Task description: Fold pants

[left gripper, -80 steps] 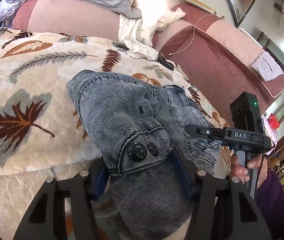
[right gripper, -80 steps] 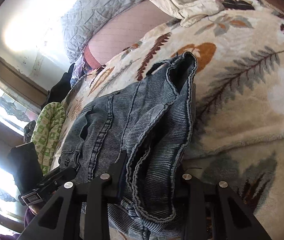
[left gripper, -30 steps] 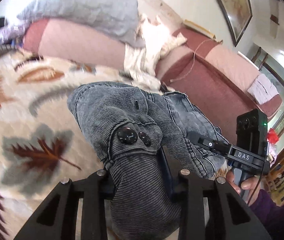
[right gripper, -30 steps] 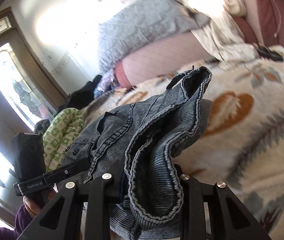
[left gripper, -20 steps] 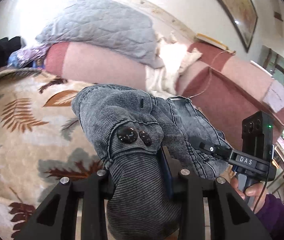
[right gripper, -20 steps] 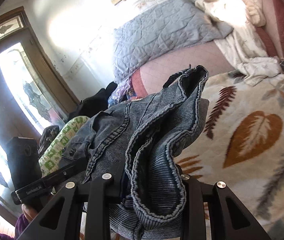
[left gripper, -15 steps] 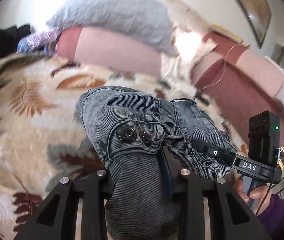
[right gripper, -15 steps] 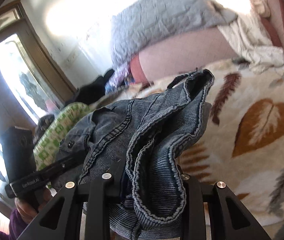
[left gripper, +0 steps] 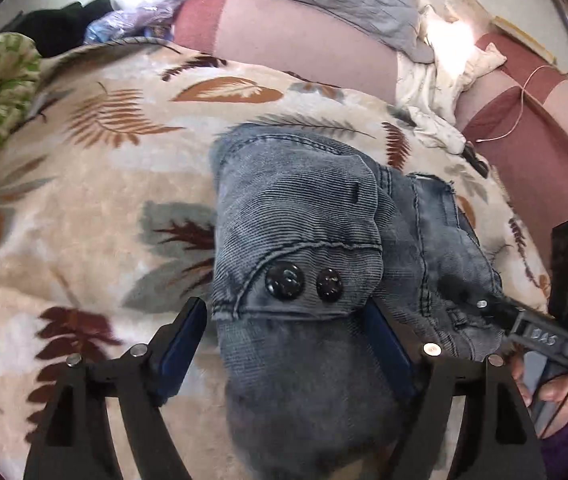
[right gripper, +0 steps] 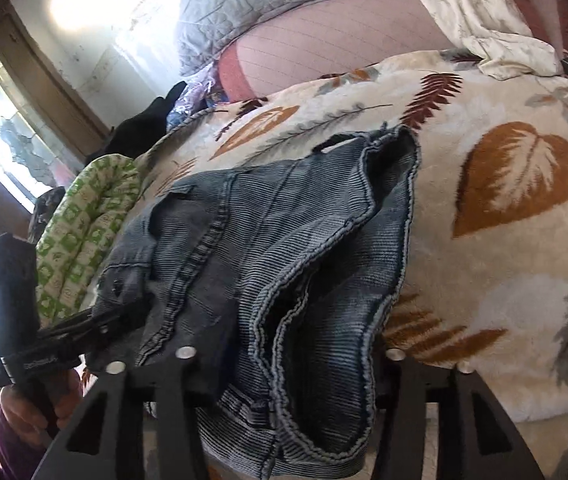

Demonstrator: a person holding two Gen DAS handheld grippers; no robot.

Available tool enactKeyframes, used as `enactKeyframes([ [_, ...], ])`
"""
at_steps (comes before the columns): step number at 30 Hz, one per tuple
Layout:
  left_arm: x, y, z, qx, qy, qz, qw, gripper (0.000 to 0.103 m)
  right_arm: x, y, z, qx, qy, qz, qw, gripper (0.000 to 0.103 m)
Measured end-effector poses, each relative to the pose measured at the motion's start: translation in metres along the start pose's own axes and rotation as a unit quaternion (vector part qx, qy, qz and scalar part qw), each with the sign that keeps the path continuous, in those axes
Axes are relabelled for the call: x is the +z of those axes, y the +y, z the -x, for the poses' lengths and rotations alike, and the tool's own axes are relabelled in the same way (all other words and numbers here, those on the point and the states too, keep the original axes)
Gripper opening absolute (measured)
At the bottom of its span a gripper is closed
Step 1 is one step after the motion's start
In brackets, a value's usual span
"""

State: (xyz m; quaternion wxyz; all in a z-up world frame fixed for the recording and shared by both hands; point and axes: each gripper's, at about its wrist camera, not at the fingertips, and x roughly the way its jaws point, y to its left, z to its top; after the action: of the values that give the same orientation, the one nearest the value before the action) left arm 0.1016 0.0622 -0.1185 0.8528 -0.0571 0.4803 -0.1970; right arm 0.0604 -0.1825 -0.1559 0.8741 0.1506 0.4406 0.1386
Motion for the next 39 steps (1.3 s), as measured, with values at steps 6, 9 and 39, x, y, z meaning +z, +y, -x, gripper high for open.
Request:
enactKeyframes([
  [6,-0.01,-0.001,0.041,0.058,-0.035,0.042,0.9968,0.081,-0.009,0.005,0.034,-0.028,-0.029,0.022,0.999,0.068],
  [9,-0.021,-0.005,0.074,0.1,-0.08,0.047,0.9907,0.081,-0.014,0.021,0.064,-0.063,-0.086,0.068,0.992,0.071],
  [39,-0.045,-0.108,0.26,0.27,-0.282,-0.051,0.9193,0.098,-0.078,0.165,0.24,-0.125,-0.316,0.204,0.918,0.103],
])
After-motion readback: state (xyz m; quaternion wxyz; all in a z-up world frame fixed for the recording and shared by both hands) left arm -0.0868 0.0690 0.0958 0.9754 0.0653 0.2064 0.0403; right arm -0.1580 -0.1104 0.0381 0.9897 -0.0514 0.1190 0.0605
